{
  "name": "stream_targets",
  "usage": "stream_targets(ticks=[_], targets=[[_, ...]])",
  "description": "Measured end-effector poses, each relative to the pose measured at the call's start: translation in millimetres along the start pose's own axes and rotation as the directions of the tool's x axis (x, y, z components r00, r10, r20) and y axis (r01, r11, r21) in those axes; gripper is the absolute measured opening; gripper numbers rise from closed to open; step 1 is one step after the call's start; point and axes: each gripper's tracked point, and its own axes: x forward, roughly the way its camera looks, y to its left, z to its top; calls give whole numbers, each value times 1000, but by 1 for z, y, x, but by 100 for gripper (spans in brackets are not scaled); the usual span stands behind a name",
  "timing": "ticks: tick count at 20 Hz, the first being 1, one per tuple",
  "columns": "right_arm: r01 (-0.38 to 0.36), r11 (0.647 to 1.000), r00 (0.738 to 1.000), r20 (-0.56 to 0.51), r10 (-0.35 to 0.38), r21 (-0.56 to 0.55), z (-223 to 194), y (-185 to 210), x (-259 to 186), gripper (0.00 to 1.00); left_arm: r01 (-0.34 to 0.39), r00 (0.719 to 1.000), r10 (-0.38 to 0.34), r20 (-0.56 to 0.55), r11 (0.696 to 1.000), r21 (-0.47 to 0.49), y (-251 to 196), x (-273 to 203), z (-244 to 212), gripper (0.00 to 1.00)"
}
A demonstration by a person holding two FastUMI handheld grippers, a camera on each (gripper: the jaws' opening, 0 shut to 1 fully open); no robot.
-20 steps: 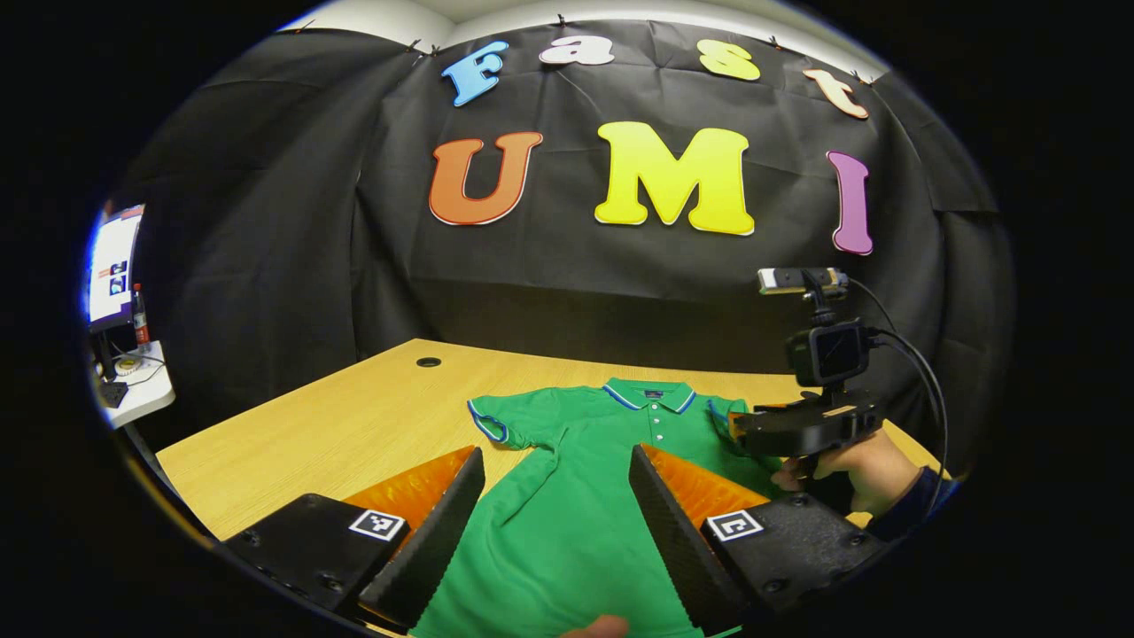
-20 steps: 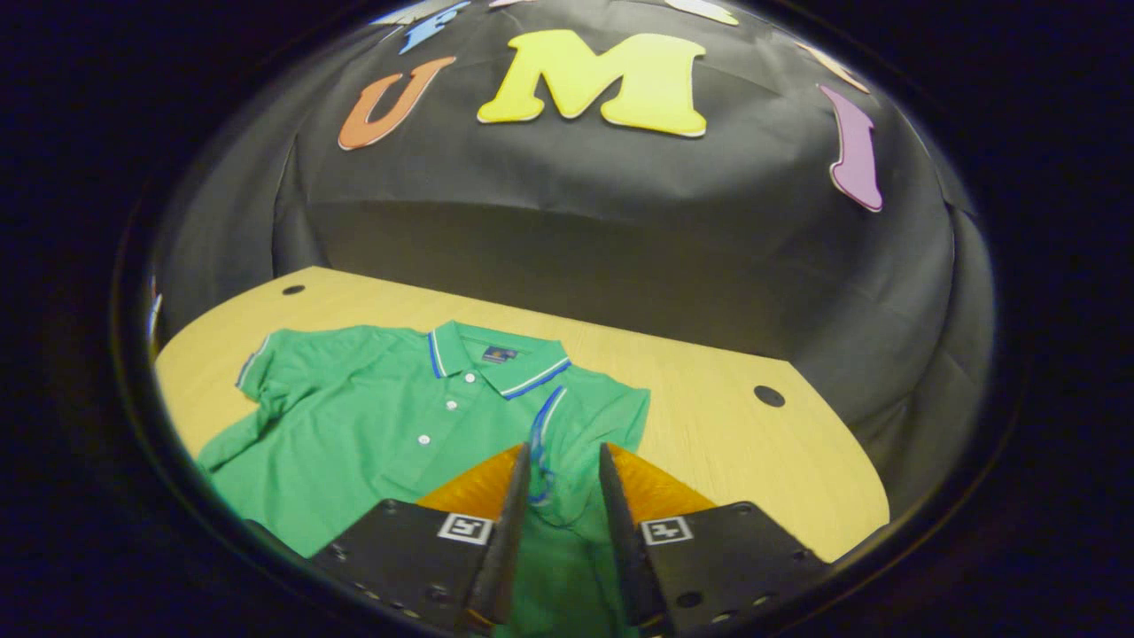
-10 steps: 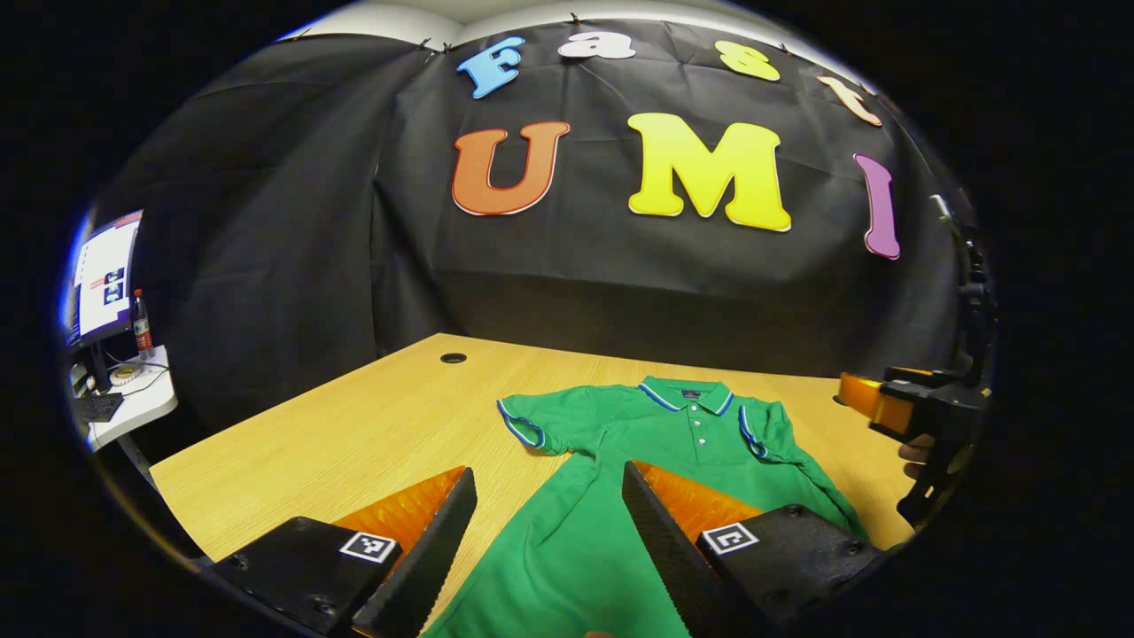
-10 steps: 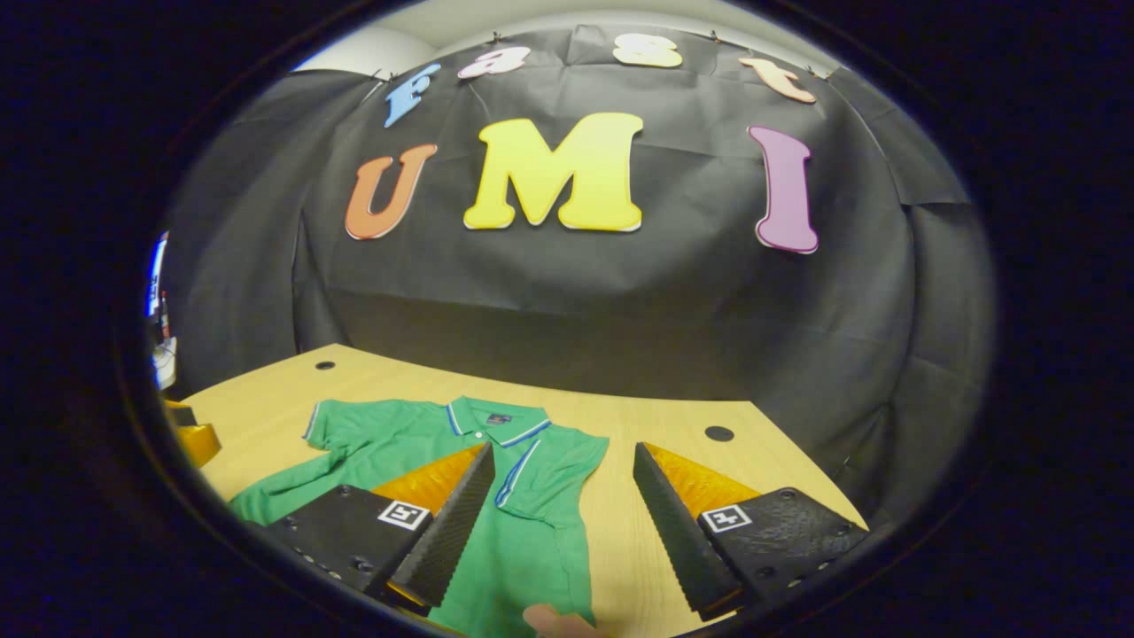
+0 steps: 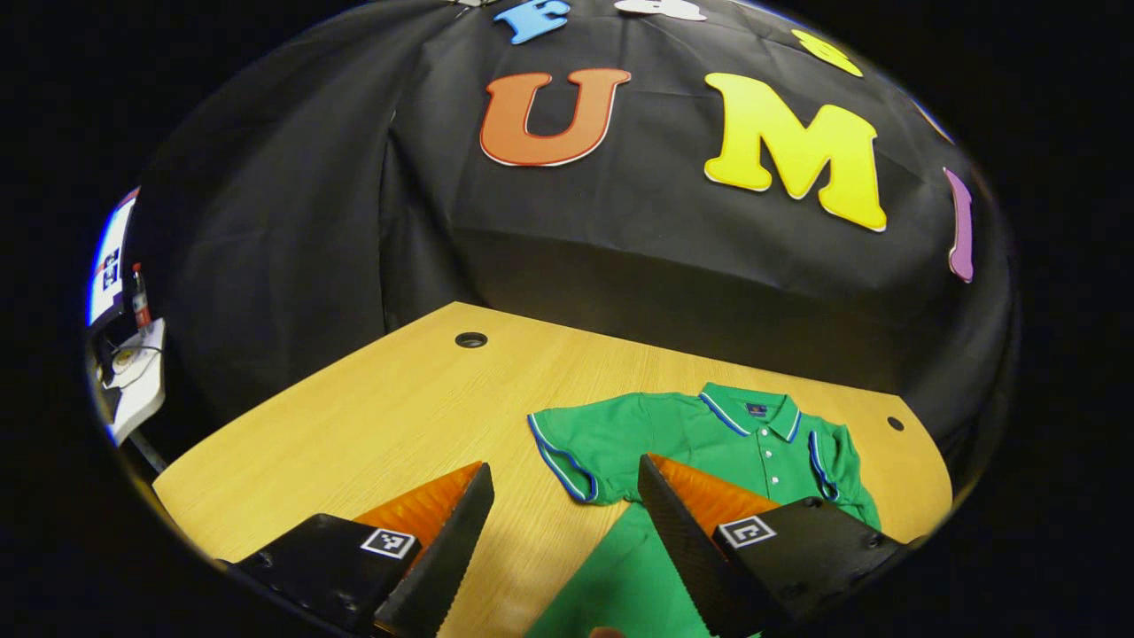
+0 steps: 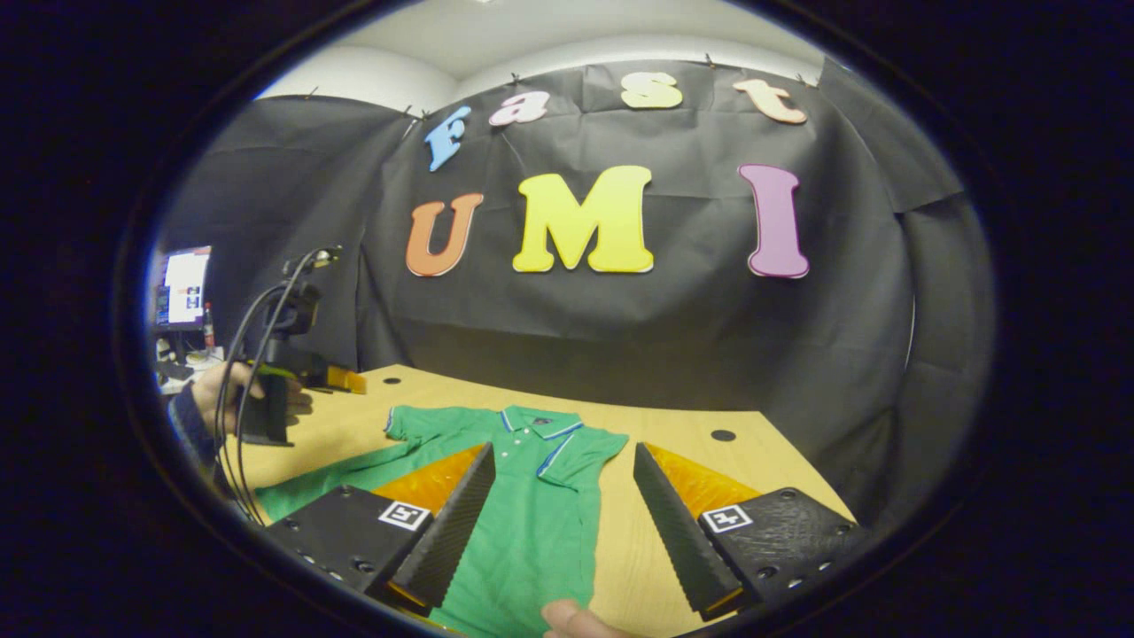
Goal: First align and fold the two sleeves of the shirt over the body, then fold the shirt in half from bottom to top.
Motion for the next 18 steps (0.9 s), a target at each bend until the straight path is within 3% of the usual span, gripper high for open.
stream_targets(ticks=[2, 5, 8, 10, 11, 12, 16, 17, 18], targets=[[-7, 1000, 999, 33, 6, 22, 0, 0, -15, 95, -35, 999, 35, -36, 999, -5, 16, 30, -2, 100], [-40, 997, 998, 41, 37, 71, -5, 4, -28, 97, -7, 988, -10, -155, 994, -106, 1, 54, -20, 100], [-29, 997, 998, 55, 25, 74, 1, -3, -30, 95, -12, 974, -8, -227, 996, -87, -1, 82, -40, 100], [-30, 994, 998, 54, 25, 101, -1, -6, -30, 95, 22, 970, -55, -238, 990, -137, -16, 96, -45, 100], [-31, 993, 998, 49, 25, 114, -2, -8, -30, 95, 36, 966, -79, -247, 984, -173, -21, 100, -47, 83], [-24, 992, 999, 45, 18, 126, -3, -13, -28, 97, 42, 961, -92, -260, 980, -193, -21, 103, -52, 81], [-15, 980, 1000, 29, 10, 200, -8, -24, -20, 95, 23, 955, -68, -290, 988, -154, -15, 115, -59, 55], [-17, 977, 1000, 21, 13, 213, -11, -28, -19, 95, 29, 954, -68, -292, 990, -138, -16, 117, -59, 40], [-11, 976, 1000, 9, 9, 219, -14, -31, -16, 95, 23, 950, -61, -306, 992, -127, -15, 118, -63, 31]])
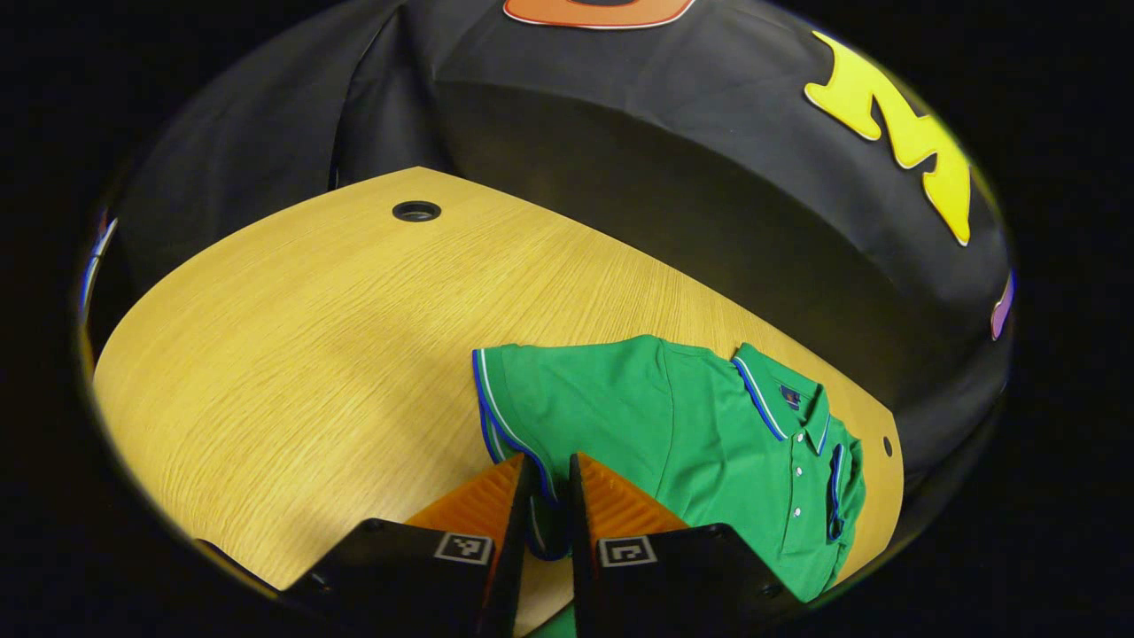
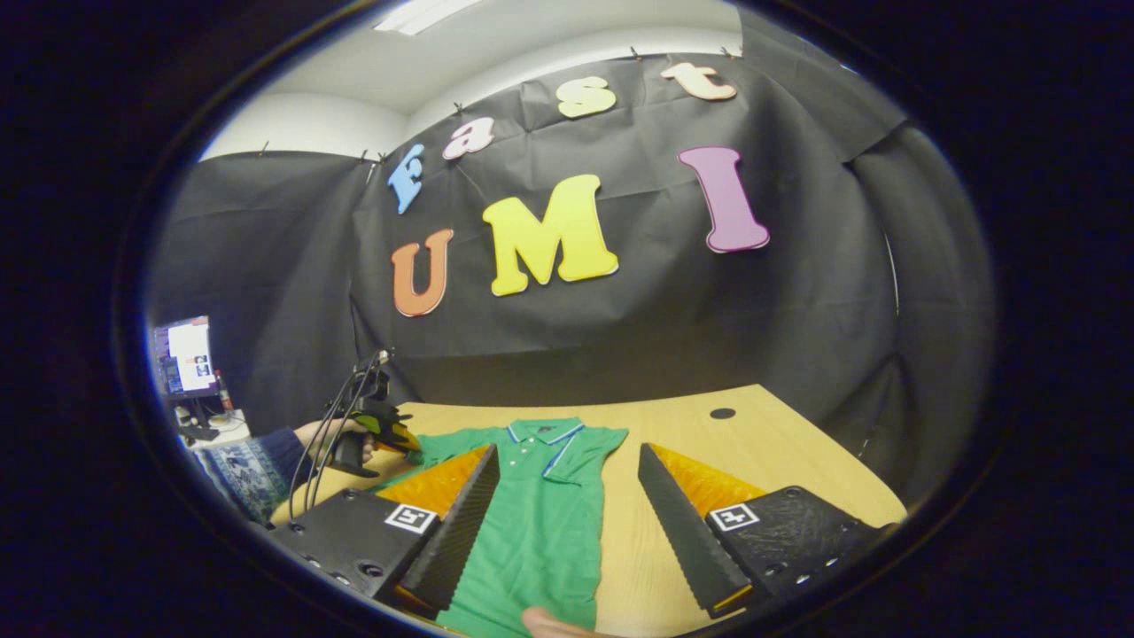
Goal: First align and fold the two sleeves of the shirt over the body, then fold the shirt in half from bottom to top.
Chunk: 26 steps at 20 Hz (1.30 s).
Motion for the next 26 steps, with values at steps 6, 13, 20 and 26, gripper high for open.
stream_targets(ticks=[6, 13, 20, 26], targets=[[55, 998, 998, -32, -56, -34, -11, -15, 9, 96, -62, 998, 60, 16, 992, 114, -5, -7, 10, 9], [80, 997, 995, -55, -81, -19, -23, -24, 17, 96, 7, 1000, -13, 20, 959, 283, -85, -13, 10, 9], [84, 996, 994, -60, -86, -34, -28, -25, 22, 96, 98, 994, -113, 5, 888, 450, -167, -18, -27, 20], [122, 992, 990, -68, -123, -29, -29, -21, 19, 96, 71, 975, -161, 153, 879, 471, -177, -84, -9, 100]])
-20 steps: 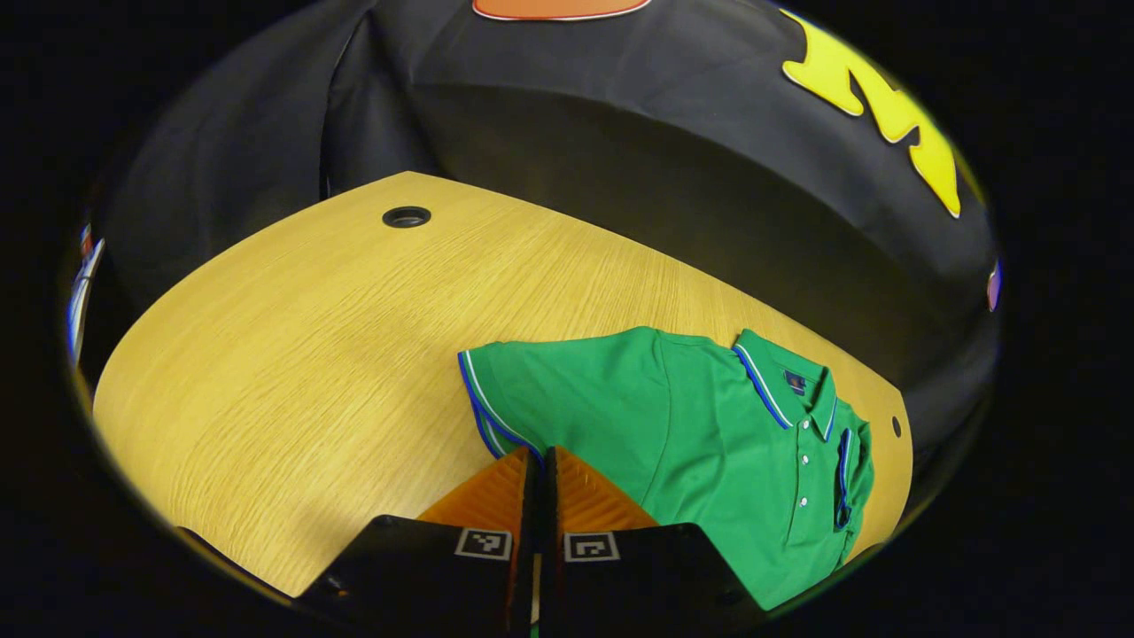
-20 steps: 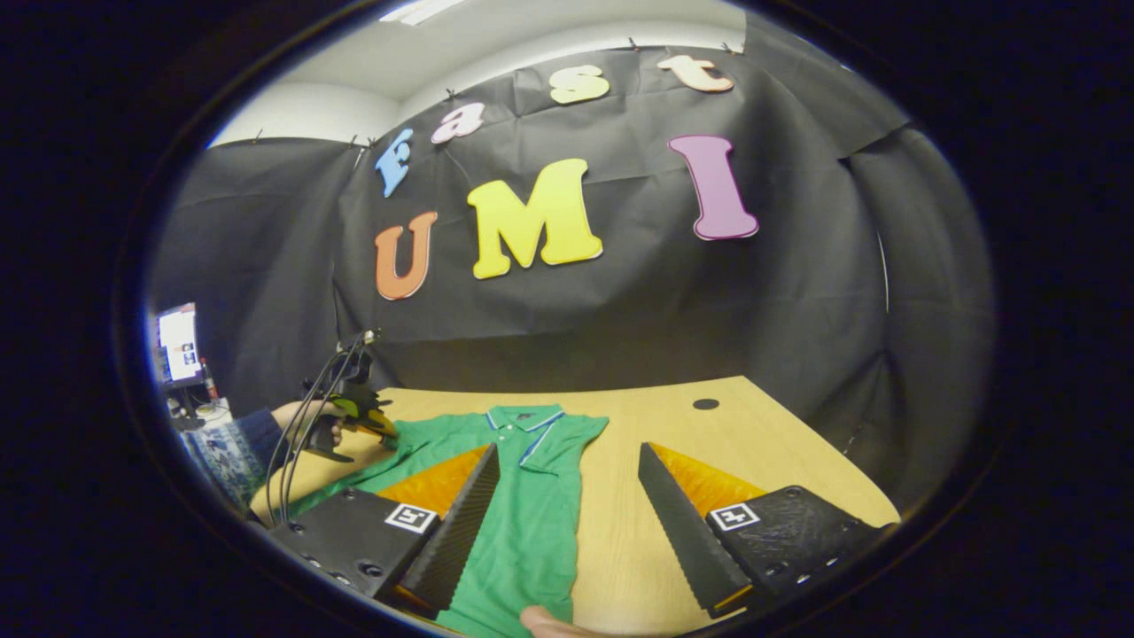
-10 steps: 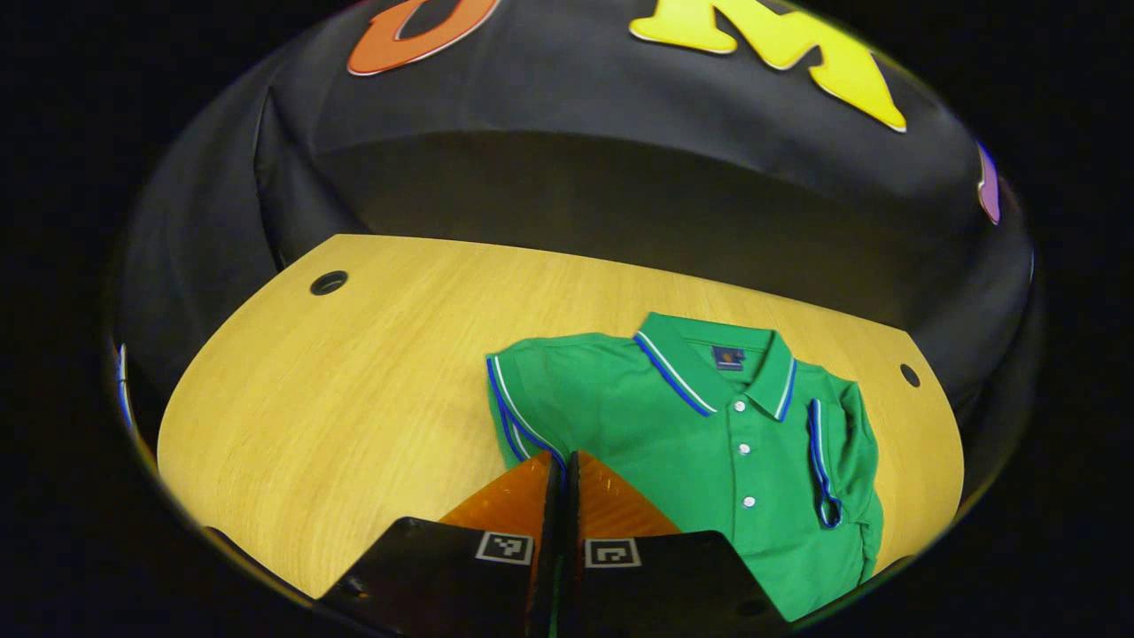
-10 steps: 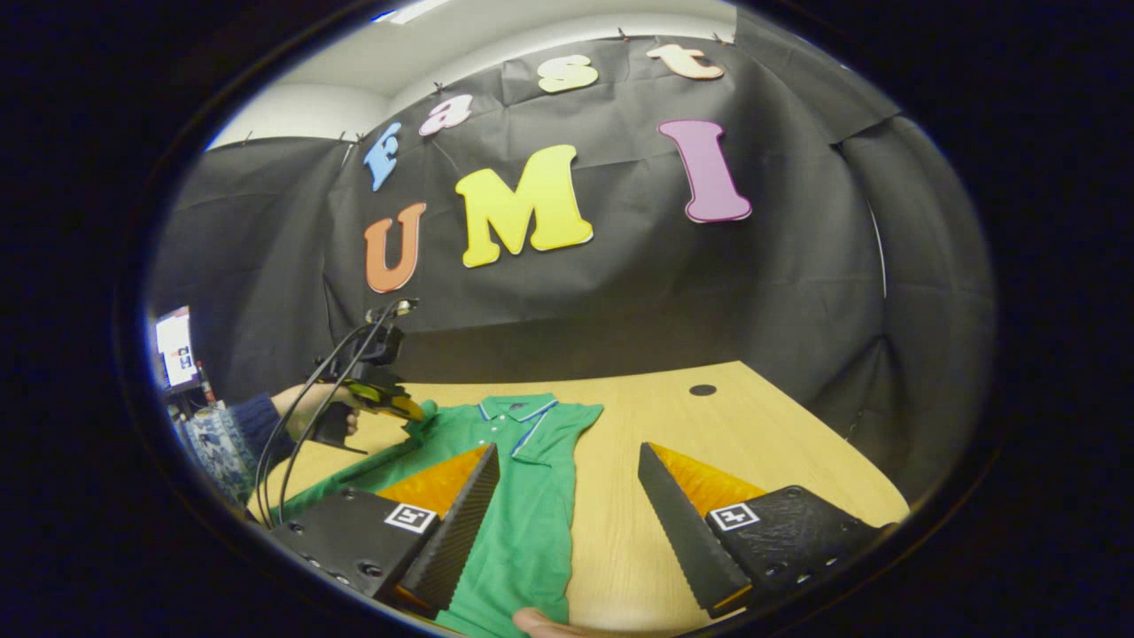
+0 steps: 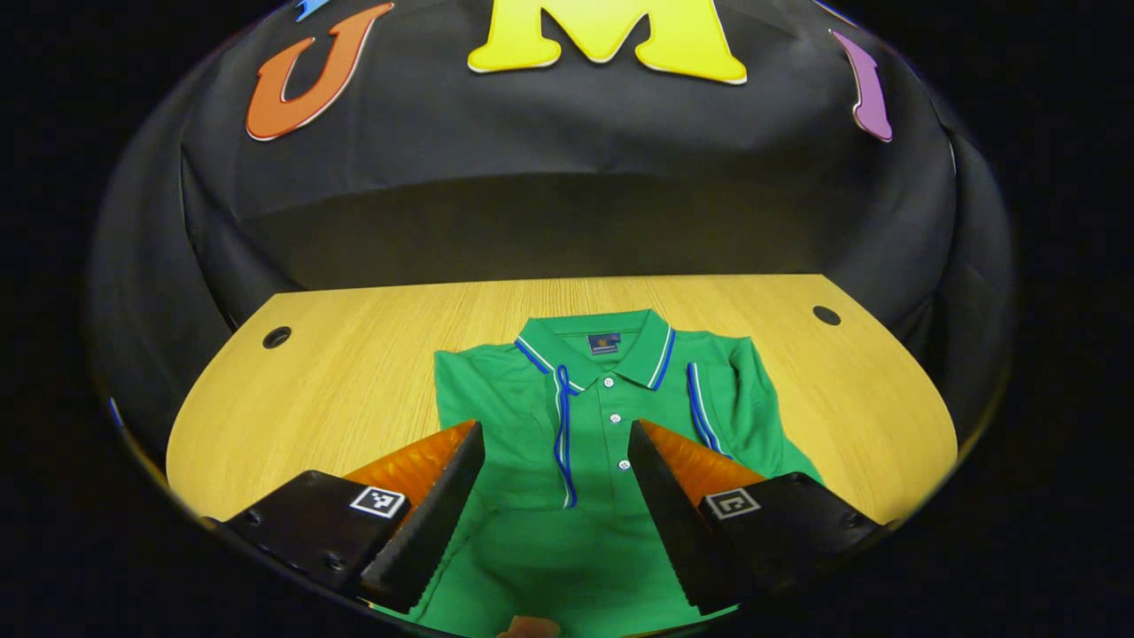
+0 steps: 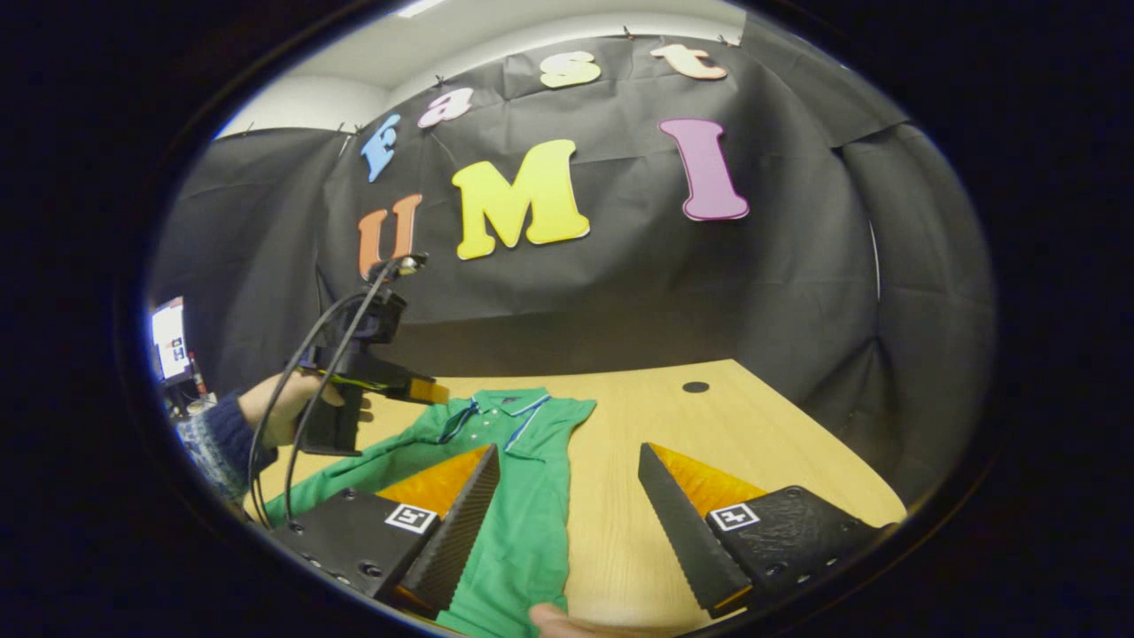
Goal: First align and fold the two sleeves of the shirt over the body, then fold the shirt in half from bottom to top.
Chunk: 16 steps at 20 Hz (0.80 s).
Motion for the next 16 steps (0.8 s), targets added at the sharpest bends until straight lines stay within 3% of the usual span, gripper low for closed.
stream_targets(ticks=[3, 7, 9, 11, 16], targets=[[6, 999, 1000, 14, -5, -46, 1, 9, -8, 92, -10, 995, 12, 95, 1000, -27, 10, -52, 16, 100], [-3, 998, 1000, 22, 4, -64, -4, 21, -28, 95, -8, 980, 23, 200, 997, -74, 31, -130, 13, 100], [-7, 997, 1000, 28, 9, -80, -6, 28, -44, 100, -30, 971, 46, 233, 997, -74, 43, -164, -6, 100], [-5, 993, 1000, 27, 8, -119, -13, 34, -57, 96, -54, 968, 68, 241, 996, -67, 56, -192, -33, 100], [-14, 989, 1000, -12, 12, -147, -50, 51, -87, 96, -76, 979, 91, 180, 993, -91, 78, -238, -120, 100]])
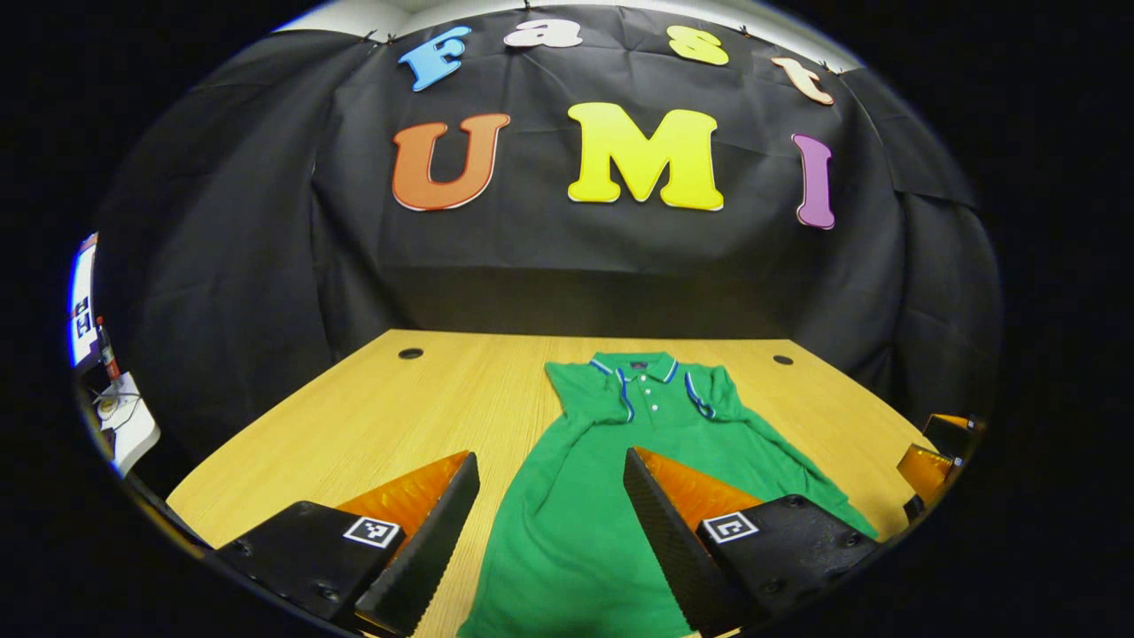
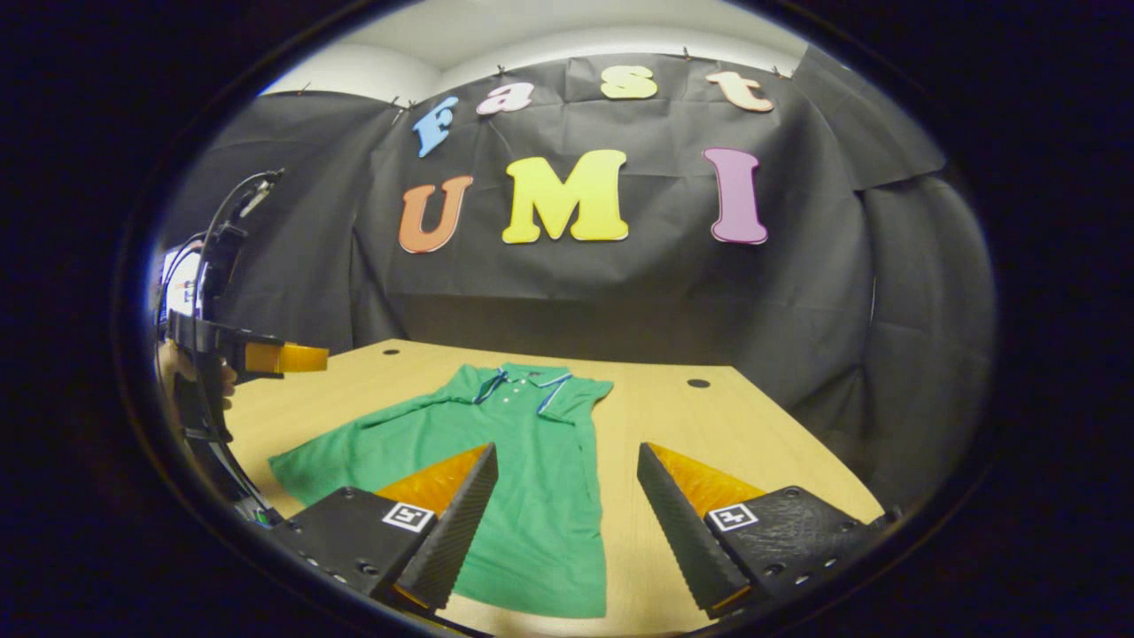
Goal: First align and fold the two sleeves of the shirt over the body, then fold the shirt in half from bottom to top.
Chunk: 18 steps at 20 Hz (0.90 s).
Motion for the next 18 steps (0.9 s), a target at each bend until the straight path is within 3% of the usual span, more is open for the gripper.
stream_targets(ticks=[4, 9, 13, 16, 17, 18], targets=[[28, 999, 998, -54, -27, 23, -35, 2, -12, 97, 4, 996, -5, -87, 1000, -15, 18, -22, -68, 100], [48, 999, 977, -206, -51, -16, -97, 3, -10, 97, 28, 974, -39, -221, 998, -54, 19, -27, -135, 100], [62, 997, 957, -285, -46, 45, -124, -1, -3, 96, 4, 978, 2, -211, 1000, 26, 25, -23, -138, 100], [80, 993, 955, -290, -53, 84, -124, -6, 3, 96, 3, 978, 2, -209, 1000, 22, 25, -20, -140, 100], [83, 994, 954, -293, -57, 75, -126, -7, 4, 92, -2, 979, 6, -203, 1000, 20, 25, -19, -138, 100], [75, 995, 956, -288, -51, 71, -125, -5, 4, 81, -6, 980, 10, -197, 1000, 19, 26, -19, -139, 100]])
